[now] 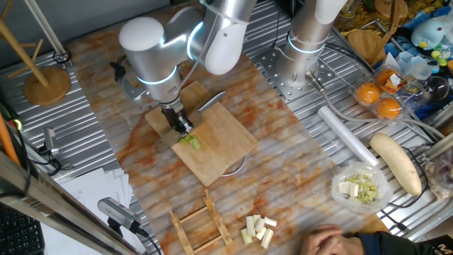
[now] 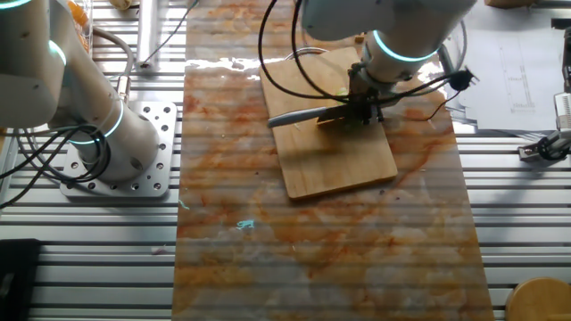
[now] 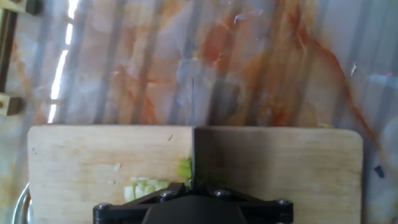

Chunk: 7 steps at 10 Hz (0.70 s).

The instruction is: Chop the scallions

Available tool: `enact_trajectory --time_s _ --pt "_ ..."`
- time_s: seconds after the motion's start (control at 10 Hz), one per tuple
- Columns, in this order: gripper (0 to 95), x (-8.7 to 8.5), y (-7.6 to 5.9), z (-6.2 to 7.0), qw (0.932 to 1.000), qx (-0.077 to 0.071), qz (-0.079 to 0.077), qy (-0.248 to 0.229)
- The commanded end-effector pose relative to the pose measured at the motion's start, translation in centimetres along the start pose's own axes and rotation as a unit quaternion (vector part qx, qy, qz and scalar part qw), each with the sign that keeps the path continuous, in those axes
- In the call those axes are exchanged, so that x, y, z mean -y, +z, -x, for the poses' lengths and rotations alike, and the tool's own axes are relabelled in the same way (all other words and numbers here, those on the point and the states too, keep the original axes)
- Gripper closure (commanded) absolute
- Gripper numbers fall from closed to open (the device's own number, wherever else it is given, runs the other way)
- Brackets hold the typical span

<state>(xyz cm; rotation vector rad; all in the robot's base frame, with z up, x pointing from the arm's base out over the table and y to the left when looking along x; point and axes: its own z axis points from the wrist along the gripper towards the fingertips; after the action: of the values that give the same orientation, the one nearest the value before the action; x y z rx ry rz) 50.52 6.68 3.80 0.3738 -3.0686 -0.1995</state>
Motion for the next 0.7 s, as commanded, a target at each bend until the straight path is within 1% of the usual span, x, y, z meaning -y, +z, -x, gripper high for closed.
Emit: enact_trajectory --time_s 0.1,0.2,0.3,0.4,0.5,0.6,0.7 --pt "95.0 0.0 0.2 -0.1 0.9993 -0.006 0.032 0.016" --pt "95.0 -0.9 -1.8 0.0 0.9987 -0.018 0.041 0.026" --pt "95.0 -1.9 -3.4 0.0 0.9989 -0.032 0.024 0.026" --pt "95.0 -2.4 -3.9 -0.2 0.9991 -0.037 0.007 0.018" --pt "95.0 -2.7 -4.3 -0.3 0.9990 -0.038 0.014 0.021" --pt "95.0 -2.9 -4.4 -0.3 0.9990 -0.038 0.012 0.021" --pt "95.0 -3.0 -4.4 -0.3 0.9989 -0.038 0.016 0.023"
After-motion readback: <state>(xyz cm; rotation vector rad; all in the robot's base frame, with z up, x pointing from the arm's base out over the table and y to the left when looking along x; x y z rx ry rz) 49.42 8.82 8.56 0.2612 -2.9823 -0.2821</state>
